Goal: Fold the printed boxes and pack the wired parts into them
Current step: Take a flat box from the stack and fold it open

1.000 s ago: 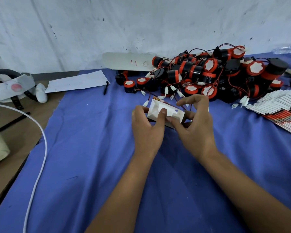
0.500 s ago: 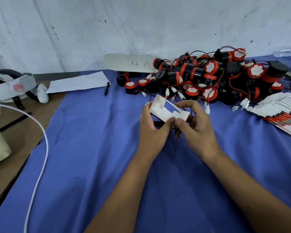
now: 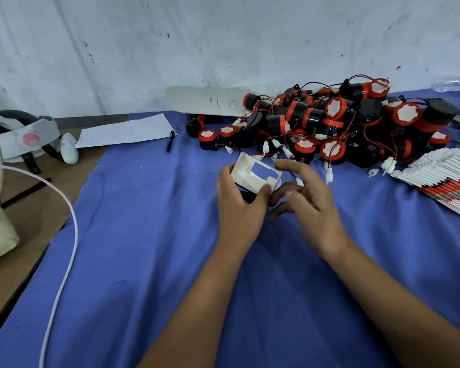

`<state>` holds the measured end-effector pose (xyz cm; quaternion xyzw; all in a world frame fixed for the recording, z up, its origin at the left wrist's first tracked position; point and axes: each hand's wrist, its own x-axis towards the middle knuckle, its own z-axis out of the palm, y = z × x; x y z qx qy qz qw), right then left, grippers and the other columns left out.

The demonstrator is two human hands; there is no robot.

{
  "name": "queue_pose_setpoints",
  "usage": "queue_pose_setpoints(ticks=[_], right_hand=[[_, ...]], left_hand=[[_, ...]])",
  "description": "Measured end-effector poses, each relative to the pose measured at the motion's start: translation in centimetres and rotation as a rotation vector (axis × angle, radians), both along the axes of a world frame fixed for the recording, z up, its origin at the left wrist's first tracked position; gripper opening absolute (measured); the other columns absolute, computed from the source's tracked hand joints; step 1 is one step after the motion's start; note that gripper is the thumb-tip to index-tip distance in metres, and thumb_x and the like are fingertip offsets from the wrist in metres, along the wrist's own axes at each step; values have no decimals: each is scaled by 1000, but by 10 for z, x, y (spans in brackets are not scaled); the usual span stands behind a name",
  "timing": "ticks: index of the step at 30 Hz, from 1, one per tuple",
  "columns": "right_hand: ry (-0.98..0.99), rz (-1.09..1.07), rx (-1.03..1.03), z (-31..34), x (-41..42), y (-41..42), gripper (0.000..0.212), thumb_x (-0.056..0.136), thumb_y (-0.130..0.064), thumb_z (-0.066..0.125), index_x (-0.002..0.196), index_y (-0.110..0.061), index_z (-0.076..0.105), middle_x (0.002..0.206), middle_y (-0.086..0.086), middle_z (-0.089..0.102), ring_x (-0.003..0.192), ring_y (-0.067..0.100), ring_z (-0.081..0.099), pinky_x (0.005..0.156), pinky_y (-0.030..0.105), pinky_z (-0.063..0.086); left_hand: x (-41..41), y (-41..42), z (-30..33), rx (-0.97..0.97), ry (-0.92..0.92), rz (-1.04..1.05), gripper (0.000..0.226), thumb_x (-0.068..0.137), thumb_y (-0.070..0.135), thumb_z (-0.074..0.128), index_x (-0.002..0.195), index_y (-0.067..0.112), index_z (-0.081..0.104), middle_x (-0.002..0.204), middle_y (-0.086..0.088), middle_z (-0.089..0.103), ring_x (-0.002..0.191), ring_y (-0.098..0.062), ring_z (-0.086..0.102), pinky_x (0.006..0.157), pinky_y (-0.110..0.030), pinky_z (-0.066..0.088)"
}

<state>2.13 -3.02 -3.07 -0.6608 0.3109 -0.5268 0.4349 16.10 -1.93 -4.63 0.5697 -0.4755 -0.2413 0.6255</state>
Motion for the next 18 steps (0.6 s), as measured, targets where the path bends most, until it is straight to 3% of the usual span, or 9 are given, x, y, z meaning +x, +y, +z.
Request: queue_pose_setpoints(ticks=[2, 5, 8, 11, 14, 18], right_hand=[[10, -42, -14, 0, 1, -1, 29, 102, -4, 52, 128, -13, 59, 90, 16, 67, 69, 26, 70, 59, 37, 59], [36, -136, -30, -1, 2, -3, 22, 99, -15, 64, 121, -18, 63, 100, 15, 66, 61, 18, 69, 49, 29, 53], [16, -158, 1, 0, -1, -5, 23, 99, -16, 66, 121, -22, 64, 100, 13, 66, 60, 16, 67, 47, 30, 52], [29, -147, -16, 0, -3, -6, 27, 98, -14, 66, 123, -23, 64, 107, 13, 66, 65, 15, 67, 48, 32, 53], [89, -141, -79, 0, -5, -6, 29, 95, -12, 69, 122, -25, 66, 109, 10, 67, 69, 15, 69, 46, 33, 53], [157, -123, -121, 1, -5, -6, 30, 91, -12, 74, 118, -24, 67, 102, 1, 67, 62, 17, 69, 44, 30, 52]], left_hand=[[-1, 2, 1, -21, -10, -28, 60, 82, 38, 74, 136, 33, 46, 133, 4, 56, 116, -13, 62, 90, -40, 59], [-4, 4, 2, -51, -83, -87, 69, 81, 49, 67, 145, 40, 43, 135, 6, 51, 114, -11, 62, 86, -30, 60], [-5, 4, 1, -50, -107, -125, 69, 86, 44, 65, 150, 45, 39, 132, 8, 48, 108, 1, 59, 80, -12, 53], [-5, 4, 1, -57, -97, -129, 59, 93, 38, 61, 149, 41, 44, 132, 9, 48, 110, 8, 54, 80, -7, 48], [-3, 5, 4, -85, -147, -31, 47, 92, 43, 60, 136, 28, 55, 127, 6, 54, 109, 5, 54, 78, -9, 47], [2, 6, 8, -88, -237, 119, 46, 84, 69, 56, 106, 28, 55, 106, 13, 60, 98, -3, 57, 71, -14, 44]])
